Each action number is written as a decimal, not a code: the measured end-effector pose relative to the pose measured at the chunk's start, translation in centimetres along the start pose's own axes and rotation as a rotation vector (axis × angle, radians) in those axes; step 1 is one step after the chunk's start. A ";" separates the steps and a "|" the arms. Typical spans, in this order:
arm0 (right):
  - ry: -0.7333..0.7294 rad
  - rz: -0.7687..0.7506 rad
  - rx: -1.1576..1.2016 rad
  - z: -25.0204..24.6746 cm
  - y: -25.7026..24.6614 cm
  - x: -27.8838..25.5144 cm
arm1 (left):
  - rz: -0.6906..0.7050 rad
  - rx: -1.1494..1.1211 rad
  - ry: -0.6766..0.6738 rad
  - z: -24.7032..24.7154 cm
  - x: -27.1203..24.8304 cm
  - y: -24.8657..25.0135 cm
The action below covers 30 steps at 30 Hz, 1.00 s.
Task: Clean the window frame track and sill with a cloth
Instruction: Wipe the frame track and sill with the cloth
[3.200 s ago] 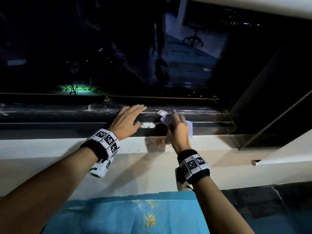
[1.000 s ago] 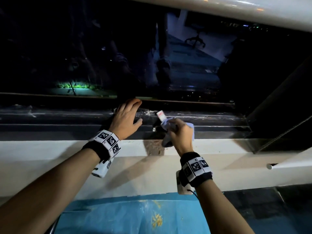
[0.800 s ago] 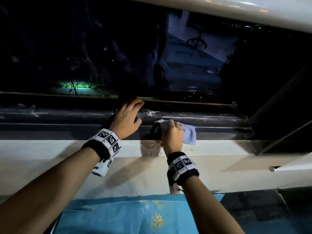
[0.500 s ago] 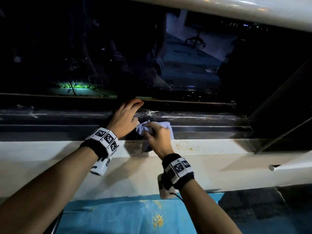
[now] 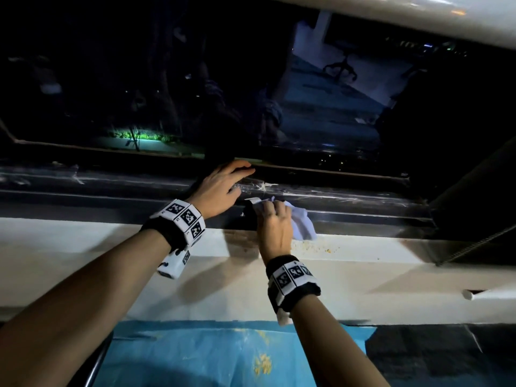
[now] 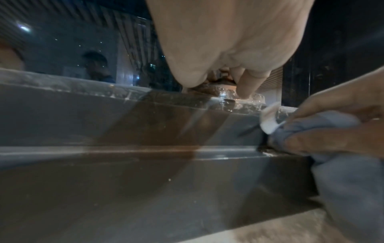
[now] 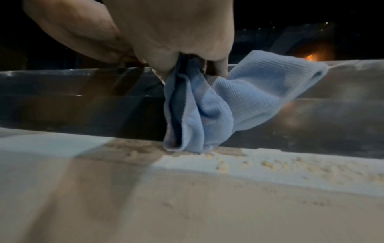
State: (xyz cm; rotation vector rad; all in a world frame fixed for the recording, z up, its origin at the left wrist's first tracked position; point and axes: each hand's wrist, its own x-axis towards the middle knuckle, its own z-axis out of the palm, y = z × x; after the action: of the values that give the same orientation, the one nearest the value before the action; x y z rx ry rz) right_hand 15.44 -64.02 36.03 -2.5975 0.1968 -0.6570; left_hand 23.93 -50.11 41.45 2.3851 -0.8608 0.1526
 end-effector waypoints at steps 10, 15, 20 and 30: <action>-0.158 -0.091 0.354 -4.4 -0.4 -0.6 | 0.104 -0.062 0.088 -0.7 -1.1 -1.0; 0.138 0.083 0.038 -4.5 3.5 -0.4 | -0.005 0.087 0.227 -2.2 -4.1 -3.3; 0.005 0.173 -0.108 -1.0 1.1 -0.9 | -0.014 0.242 0.232 -2.8 -6.1 -6.4; -0.136 -0.243 -0.061 4.6 -9.3 -2.9 | 0.090 0.321 0.088 -4.1 -7.4 -9.2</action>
State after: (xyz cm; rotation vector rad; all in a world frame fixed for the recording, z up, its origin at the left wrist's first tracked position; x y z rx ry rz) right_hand 15.37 -53.22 35.46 -2.7387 -0.1467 -0.5600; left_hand 24.15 -38.01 38.08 2.6104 -0.9621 0.4593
